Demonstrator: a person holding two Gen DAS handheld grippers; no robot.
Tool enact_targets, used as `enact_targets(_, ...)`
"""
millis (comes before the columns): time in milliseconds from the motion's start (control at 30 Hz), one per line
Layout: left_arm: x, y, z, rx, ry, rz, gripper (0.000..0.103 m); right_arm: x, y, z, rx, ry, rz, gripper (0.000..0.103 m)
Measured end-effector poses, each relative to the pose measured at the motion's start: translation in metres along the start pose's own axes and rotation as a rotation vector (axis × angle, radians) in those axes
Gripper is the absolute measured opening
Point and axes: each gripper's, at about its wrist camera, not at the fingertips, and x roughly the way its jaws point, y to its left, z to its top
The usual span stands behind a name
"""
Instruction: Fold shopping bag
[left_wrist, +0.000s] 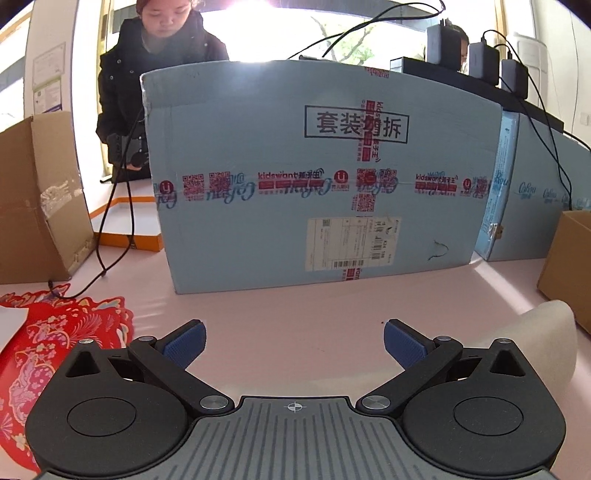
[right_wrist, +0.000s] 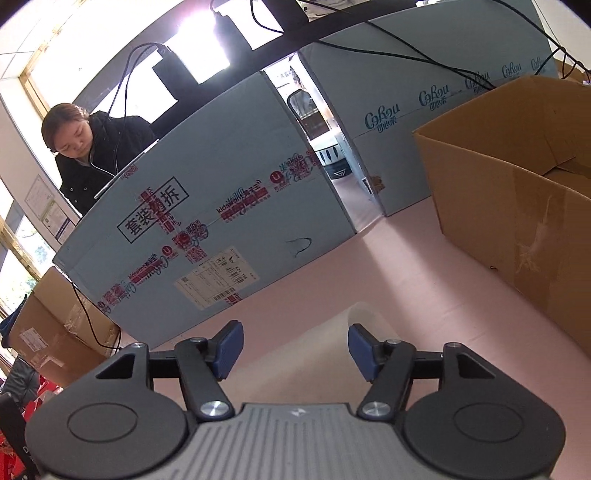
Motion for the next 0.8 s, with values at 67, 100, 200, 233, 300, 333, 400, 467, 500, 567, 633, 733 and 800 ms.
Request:
enact_targets(67, -0.012, 0.001, -0.006, 0.019, 0.0, -0.026, 0.103, 0.001, -0.005, -0.003, 0.022, 0.018, 0.005, 0.065)
enact_targets(100, -0.018, 0.001, -0.009, 0.026, 0.004, -0.041, 0.103, 0.002, -0.009, -0.003, 0.034, 0.026, 0.004, 0.065)
enact_targets(200, -0.025, -0.006, -0.02, 0.07, 0.037, -0.099, 0.103, 0.005, -0.018, -0.003, 0.063, 0.064, -0.032, 0.065)
enact_targets(233, -0.024, -0.012, -0.025, 0.106, 0.056, -0.129, 0.103, 0.008, -0.02, -0.004, 0.069, 0.079, -0.042, 0.065)
enact_targets(300, -0.021, -0.022, -0.035, 0.177, 0.101, -0.187, 0.103, 0.019, -0.025, -0.007, 0.08, 0.141, -0.052, 0.065)
enact_targets(333, -0.018, -0.028, -0.04, 0.212, 0.127, -0.215, 0.103, 0.025, -0.027, -0.01, 0.085, 0.18, -0.051, 0.065)
enact_targets(400, -0.011, -0.038, -0.05, 0.276, 0.17, -0.246, 0.103, 0.039, -0.029, -0.017, 0.09, 0.265, -0.037, 0.065)
enact_targets(467, -0.004, -0.044, -0.054, 0.313, 0.19, -0.24, 0.103, 0.054, -0.026, -0.024, 0.082, 0.331, -0.018, 0.065)
enact_targets(500, -0.001, -0.047, -0.056, 0.33, 0.2, -0.236, 0.103, 0.06, -0.025, -0.026, 0.08, 0.352, -0.008, 0.065)
enact_targets(567, 0.004, -0.047, -0.056, 0.326, 0.213, -0.234, 0.103, 0.074, -0.021, -0.028, 0.082, 0.386, 0.021, 0.065)
enact_targets(633, 0.008, -0.047, -0.056, 0.33, 0.225, -0.229, 0.1, 0.087, -0.011, -0.026, 0.064, 0.398, 0.048, 0.065)
enact_targets(733, 0.013, -0.049, -0.058, 0.345, 0.246, -0.226, 0.096, 0.102, 0.007, -0.018, 0.018, 0.373, 0.102, 0.065)
enact_targets(800, 0.016, -0.049, -0.058, 0.352, 0.261, -0.225, 0.092, 0.111, 0.016, -0.012, 0.009, 0.335, 0.147, 0.065)
